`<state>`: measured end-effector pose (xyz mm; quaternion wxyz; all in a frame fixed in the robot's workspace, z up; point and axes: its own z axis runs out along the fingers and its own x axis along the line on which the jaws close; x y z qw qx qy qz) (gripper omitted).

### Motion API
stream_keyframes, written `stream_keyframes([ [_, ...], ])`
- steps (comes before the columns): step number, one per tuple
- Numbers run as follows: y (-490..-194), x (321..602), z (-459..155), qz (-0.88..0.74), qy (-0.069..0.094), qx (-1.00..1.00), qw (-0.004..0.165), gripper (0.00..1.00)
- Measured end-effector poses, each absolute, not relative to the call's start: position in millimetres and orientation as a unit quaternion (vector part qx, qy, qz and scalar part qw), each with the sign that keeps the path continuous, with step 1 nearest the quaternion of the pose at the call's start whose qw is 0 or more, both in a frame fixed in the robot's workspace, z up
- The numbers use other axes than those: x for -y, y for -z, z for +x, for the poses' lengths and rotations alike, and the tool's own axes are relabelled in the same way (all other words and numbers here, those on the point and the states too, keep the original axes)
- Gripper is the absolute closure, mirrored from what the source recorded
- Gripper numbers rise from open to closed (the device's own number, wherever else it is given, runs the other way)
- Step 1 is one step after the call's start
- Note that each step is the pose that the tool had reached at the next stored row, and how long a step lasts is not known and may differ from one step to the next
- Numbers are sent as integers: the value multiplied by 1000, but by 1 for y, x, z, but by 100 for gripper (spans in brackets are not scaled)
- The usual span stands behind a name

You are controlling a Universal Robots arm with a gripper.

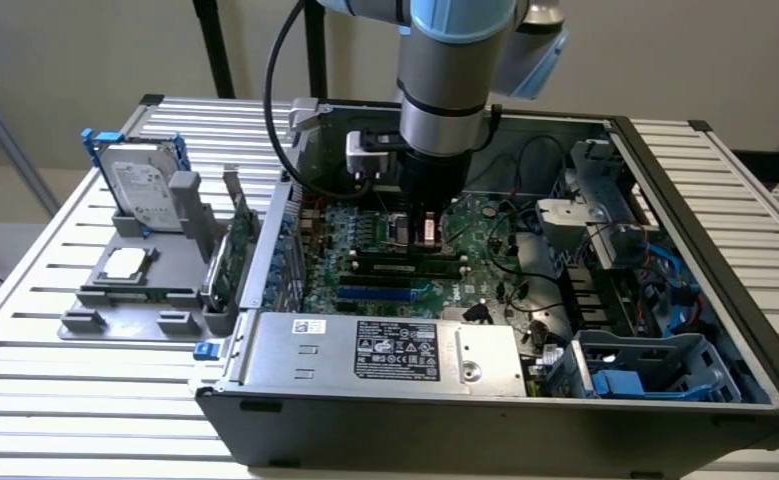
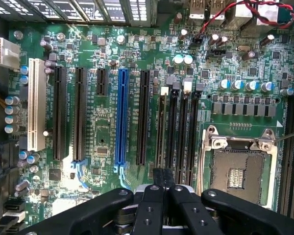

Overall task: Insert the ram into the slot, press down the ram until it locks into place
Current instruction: 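Press down the ram until it locks into place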

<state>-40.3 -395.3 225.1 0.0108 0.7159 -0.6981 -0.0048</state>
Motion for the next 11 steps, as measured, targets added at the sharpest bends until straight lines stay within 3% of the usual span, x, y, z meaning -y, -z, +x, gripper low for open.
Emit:
stream_keyframes([
  [11, -248, 395, -40, 716, 11, 698, 15, 89],
])
